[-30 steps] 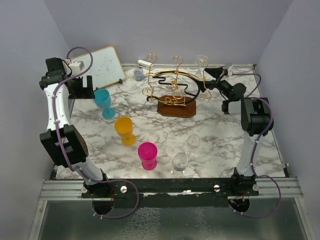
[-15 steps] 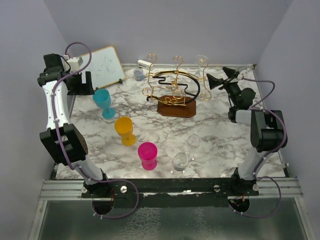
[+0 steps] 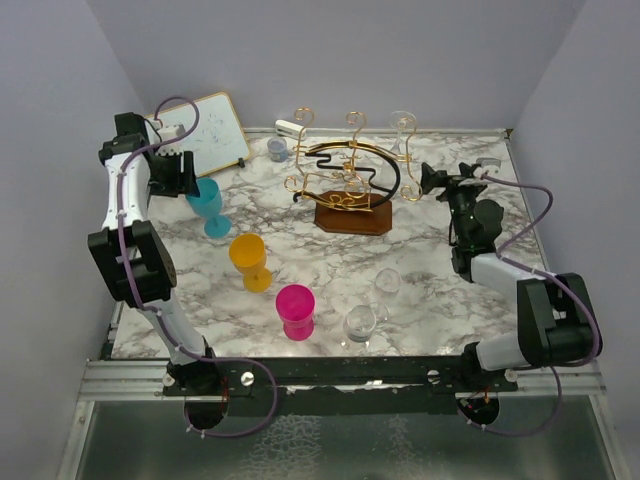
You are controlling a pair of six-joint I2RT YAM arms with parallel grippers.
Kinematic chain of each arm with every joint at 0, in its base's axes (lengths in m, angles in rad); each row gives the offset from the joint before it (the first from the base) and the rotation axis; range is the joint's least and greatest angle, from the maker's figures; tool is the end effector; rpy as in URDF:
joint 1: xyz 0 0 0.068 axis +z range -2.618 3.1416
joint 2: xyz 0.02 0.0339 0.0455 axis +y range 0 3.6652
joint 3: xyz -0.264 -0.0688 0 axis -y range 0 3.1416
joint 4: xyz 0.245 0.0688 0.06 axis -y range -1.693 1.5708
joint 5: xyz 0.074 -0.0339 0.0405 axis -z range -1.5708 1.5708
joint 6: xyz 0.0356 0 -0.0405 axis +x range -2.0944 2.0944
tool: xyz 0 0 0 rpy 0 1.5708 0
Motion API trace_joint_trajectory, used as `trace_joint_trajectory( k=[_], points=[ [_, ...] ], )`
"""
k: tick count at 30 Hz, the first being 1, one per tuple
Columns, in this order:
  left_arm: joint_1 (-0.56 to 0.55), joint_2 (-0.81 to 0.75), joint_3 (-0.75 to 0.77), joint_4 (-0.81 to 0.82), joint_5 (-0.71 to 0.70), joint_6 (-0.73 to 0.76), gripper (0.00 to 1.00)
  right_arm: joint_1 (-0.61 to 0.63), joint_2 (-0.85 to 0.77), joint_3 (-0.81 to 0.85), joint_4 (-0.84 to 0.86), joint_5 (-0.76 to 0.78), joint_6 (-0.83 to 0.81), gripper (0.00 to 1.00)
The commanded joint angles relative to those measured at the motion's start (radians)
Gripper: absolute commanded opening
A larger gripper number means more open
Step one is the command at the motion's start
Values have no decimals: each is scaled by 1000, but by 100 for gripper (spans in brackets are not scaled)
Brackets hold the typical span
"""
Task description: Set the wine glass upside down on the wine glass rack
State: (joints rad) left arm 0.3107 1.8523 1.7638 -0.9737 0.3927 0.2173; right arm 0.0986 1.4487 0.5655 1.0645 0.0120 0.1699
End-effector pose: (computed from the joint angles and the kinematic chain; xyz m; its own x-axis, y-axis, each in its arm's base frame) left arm 0.3800 0.1077 0.3119 -0.8347 -0.0588 -0.5476 0.0767 0.9722 -0.2214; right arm 0.2961 0.0289 0.2440 0.1622 0.1859 -0.9691 -0.1158 0.9789 0.1684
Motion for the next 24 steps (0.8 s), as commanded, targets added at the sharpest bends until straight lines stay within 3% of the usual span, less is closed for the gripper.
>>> trace_joint_trajectory(
  k=[1,3,5,10,13,16,18,20,24],
  points=[
    [-33,31,16,16,4,-4,55,66,-103,-13,-50,196,-80,99],
    [-39,42,8,21,-1,0,35,71,-157,-18,-52,233,-89,99],
    [-42,51,1,25,1,1,2,73,-218,-20,-52,285,-95,99],
    [-63,-23,11,17,-4,4,0,73,-374,-4,-22,379,-158,99],
    [-96,-161,29,83,-110,11,0,73,-440,37,-22,372,-158,99],
    [-117,-351,-34,282,-157,46,0,72,-466,107,-35,357,31,99],
    [-133,-483,-135,468,-177,96,0,72,-485,159,-101,255,174,99],
    [-151,-599,-239,638,-170,167,0,73,-479,260,-196,83,215,99],
    [-153,-702,-323,821,-106,234,0,73,-418,381,-275,-228,421,99]
  ],
)
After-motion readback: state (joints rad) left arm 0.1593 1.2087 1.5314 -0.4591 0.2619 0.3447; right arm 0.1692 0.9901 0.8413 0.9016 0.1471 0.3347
